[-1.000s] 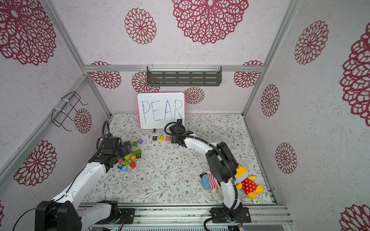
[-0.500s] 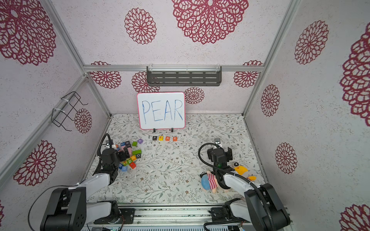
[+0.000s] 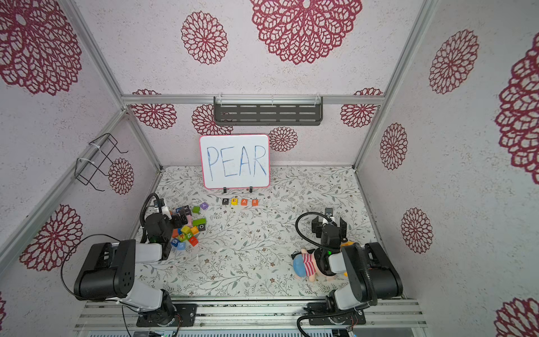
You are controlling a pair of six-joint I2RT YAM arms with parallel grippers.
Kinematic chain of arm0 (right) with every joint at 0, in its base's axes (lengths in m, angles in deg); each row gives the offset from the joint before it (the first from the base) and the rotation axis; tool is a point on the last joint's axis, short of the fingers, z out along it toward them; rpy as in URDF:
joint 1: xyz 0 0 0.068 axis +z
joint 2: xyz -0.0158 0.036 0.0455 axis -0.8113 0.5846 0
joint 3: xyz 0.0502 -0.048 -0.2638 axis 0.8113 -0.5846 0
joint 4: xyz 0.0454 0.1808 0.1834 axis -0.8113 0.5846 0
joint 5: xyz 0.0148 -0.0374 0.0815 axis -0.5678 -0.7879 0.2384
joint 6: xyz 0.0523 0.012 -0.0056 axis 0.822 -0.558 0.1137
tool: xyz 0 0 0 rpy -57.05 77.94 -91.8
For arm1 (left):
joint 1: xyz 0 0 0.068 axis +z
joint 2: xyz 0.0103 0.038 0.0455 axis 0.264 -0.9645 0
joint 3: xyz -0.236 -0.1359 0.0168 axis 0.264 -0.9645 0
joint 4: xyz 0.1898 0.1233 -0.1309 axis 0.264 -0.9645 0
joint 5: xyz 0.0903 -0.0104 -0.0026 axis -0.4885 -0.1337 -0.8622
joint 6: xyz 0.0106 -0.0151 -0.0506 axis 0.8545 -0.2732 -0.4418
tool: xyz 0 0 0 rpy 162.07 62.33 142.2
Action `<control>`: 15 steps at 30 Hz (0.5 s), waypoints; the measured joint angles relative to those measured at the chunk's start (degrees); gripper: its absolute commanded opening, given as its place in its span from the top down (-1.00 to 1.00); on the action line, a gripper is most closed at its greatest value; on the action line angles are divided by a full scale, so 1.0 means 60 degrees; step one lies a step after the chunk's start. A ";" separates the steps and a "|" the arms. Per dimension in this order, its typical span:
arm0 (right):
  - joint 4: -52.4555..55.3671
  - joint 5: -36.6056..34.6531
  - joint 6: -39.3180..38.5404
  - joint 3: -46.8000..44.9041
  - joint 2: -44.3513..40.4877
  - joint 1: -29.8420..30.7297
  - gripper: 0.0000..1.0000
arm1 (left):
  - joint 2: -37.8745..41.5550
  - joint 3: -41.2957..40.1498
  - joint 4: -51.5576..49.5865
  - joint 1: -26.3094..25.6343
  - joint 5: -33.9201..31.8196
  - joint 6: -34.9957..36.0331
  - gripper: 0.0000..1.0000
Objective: Spell the uppercase word “pear” with letter blocks
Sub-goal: Reset both arms
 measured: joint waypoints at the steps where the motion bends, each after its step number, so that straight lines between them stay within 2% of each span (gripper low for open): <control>1: -0.0033 0.0197 0.0055 0.0018 0.0087 -0.0182 -0.98 | 0.0004 0.0117 0.0025 0.0033 0.0022 -0.0015 -0.96; 7: 0.0095 0.1643 0.0346 0.0408 0.0262 -0.0874 -0.98 | 0.0004 0.0306 0.0004 0.0066 0.0036 -0.0084 -0.96; 15: 0.0138 0.2076 0.0393 0.0492 0.0255 -0.0918 -0.98 | 0.0004 0.0306 -0.0007 0.0066 0.0033 -0.0109 -0.96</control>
